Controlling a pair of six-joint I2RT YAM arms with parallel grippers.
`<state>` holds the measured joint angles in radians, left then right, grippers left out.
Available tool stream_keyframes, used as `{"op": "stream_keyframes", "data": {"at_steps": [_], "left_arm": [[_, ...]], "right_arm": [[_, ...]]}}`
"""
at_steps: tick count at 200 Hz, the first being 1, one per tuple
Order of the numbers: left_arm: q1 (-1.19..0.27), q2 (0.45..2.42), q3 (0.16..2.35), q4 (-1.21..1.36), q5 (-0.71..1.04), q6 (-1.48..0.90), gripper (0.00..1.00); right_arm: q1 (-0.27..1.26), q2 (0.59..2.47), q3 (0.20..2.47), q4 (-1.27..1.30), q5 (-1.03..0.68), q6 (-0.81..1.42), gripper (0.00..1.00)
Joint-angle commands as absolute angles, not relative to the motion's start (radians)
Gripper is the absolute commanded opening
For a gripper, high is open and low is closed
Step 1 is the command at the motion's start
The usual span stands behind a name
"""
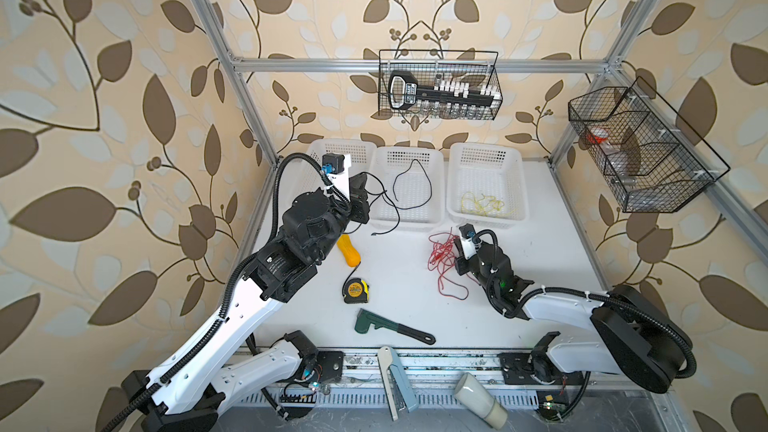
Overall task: Untangle the cables
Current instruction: 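Lift the black wire with the left gripper toward the middle basket, then lower the black wire into the middle basket and open the left gripper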
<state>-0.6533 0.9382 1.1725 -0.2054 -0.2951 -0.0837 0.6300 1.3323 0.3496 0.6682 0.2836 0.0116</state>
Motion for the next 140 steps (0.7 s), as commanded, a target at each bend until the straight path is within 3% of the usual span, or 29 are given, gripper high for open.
{"op": "stream_keyframes", "data": {"at_steps": [1, 71, 140], "left_arm": [[-0.650, 0.980, 1.226, -0.158, -0.274, -0.061, 0.00], [-0.631, 1.198, 1.352, -0.110, -0.204, -0.038, 0.00], [-0.511, 1.476, 1.519, -0.077, -0.048, -0.077, 0.00]], "right_arm": [[0.628, 1.338, 0.349, 0.664, 0.272, 0.012, 0.00], [0.630, 1.335, 0.351, 0.660, 0.254, 0.015, 0.00], [0.631, 1.327, 0.349, 0.663, 0.236, 0.023, 0.00]]}}
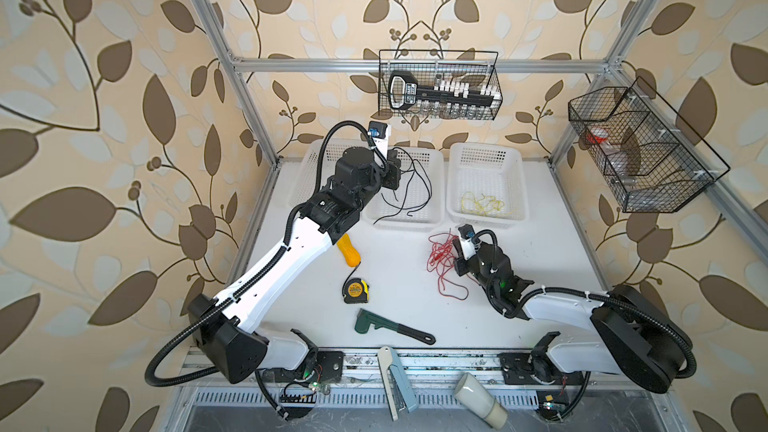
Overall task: Untangle the cables
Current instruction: 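Lower the black wire into the middle basket and open the left gripper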
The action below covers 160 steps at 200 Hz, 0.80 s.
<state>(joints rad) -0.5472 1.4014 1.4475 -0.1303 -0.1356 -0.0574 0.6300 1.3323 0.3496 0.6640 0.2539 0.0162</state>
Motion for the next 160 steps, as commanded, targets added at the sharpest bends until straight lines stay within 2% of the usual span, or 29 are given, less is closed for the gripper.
{"op": "stream_keyframes", "data": {"at_steps": [1, 35, 99, 123, 160], "left_arm": [[-0.509, 1.486, 1.521, -0.077, -0.045, -0.078, 0.00], [-0.472, 1.603, 1.531, -0.050, 0.028, -0.084, 0.00], [-0.456, 1.767, 1.512, -0.148, 0.017, -0.162, 0.00], [-0.455, 1.814, 1.526, -0.199, 0.022, -0.186, 0.11], [-0.455, 1.859, 1.539, -0.256, 0.006, -0.199, 0.42]], "right_arm": [[0.631, 1.327, 0.349, 0.663, 0.235, 0.024, 0.00], [0.633, 1.306, 0.344, 0.664, 0.224, 0.028, 0.00], [0.635, 1.287, 0.341, 0.659, 0.202, 0.040, 0.00], [0.635, 1.289, 0.343, 0.664, 0.195, 0.041, 0.00], [0.634, 1.286, 0.344, 0.663, 0.189, 0.049, 0.00]]}}
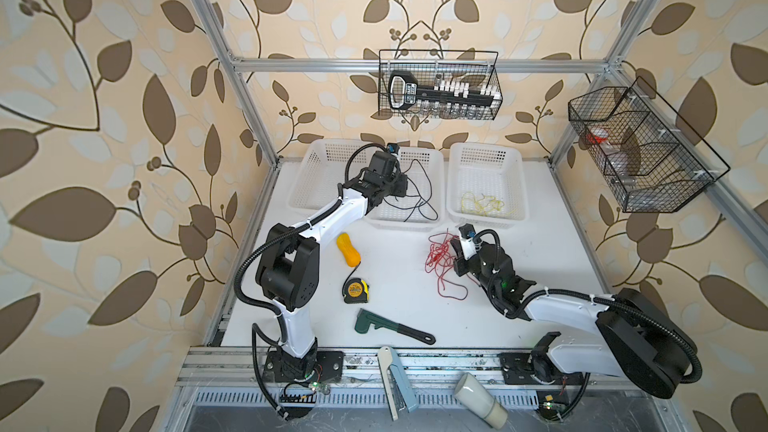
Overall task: Untangle the cables
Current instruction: 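Lower the black wire into the middle basket and open the left gripper, then return the left gripper to the red tangle and grasp a red wire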
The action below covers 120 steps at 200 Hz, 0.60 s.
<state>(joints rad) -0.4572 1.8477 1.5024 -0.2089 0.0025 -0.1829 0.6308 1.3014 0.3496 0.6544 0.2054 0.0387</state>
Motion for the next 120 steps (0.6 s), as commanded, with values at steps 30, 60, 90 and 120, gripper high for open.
{"op": "stream_keyframes", "data": {"at_steps": [30, 60, 90, 120], "left_arm": [[-0.455, 1.849, 1.512, -0.249, -0.003, -0.201, 0.62], [-0.455, 1.809, 1.478, -0.236, -0.004, -0.199, 0.91], [-0.456, 1.750, 1.428, -0.216, 0.050, -0.195, 0.99], [-0.456, 1.654, 1.311, -0.137, 0.197, -0.214, 0.99]], "right_arm": [[0.635, 1.273, 0.345, 0.653, 0.188, 0.049, 0.00], [0.634, 1.259, 0.353, 0.638, 0.187, 0.053, 0.01], [0.634, 1.252, 0.376, 0.601, 0.180, 0.068, 0.04], [0.636, 1.223, 0.407, 0.553, 0.134, 0.071, 0.06]]}}
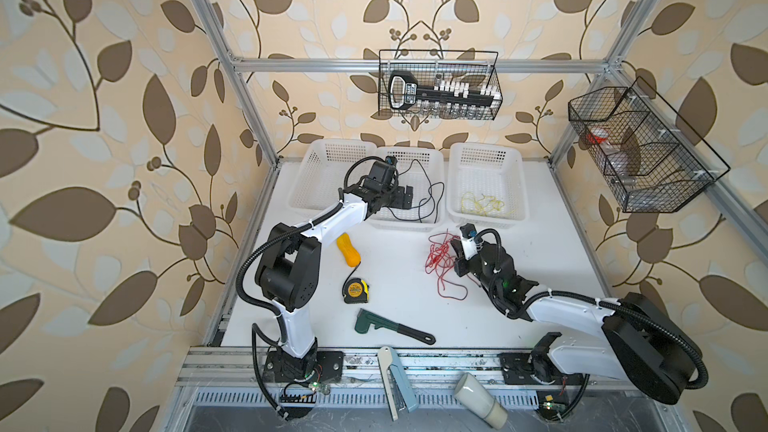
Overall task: Untangle the cables
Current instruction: 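Return the left gripper to the red tangle and grasp a red wire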
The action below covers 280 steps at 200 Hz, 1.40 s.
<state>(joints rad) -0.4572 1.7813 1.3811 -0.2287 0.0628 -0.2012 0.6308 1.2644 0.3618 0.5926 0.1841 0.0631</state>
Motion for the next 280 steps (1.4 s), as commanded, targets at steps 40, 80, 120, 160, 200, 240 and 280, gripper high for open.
{"op": "stream_keyframes", "data": {"at_steps": [40, 80, 120, 160, 200, 240, 280], "left_arm": [[-0.464, 1.525, 1.160, -0.062, 0.358, -0.248, 0.99], [-0.508, 1.464, 1.100, -0.037, 0.449, -0.274, 0.99], [-0.566, 1.449, 1.075, -0.036, 0.469, -0.284, 0.91], [-0.578, 1.445, 1.052, -0.021, 0.476, -0.303, 0.73], [-0.581, 1.463, 1.040, -0.012, 0.480, -0.317, 0.58], [-0.581, 1.393, 1.019, -0.036, 0.399, -0.290, 0.76], [-0.581, 1.325, 0.994, -0.047, 0.381, -0.251, 0.95]], "right_arm": [[0.635, 1.120, 0.448, 0.484, 0.028, 0.059, 0.08], [0.634, 1.080, 0.513, 0.434, -0.008, 0.045, 0.08], [0.636, 1.097, 0.554, 0.440, 0.026, 0.072, 0.08], [0.638, 1.126, 0.557, 0.469, 0.044, 0.083, 0.08], [0.639, 1.126, 0.546, 0.503, 0.058, 0.087, 0.07], [0.639, 1.133, 0.548, 0.478, 0.115, 0.069, 0.07], [0.639, 1.142, 0.551, 0.457, 0.137, 0.057, 0.07]]}}
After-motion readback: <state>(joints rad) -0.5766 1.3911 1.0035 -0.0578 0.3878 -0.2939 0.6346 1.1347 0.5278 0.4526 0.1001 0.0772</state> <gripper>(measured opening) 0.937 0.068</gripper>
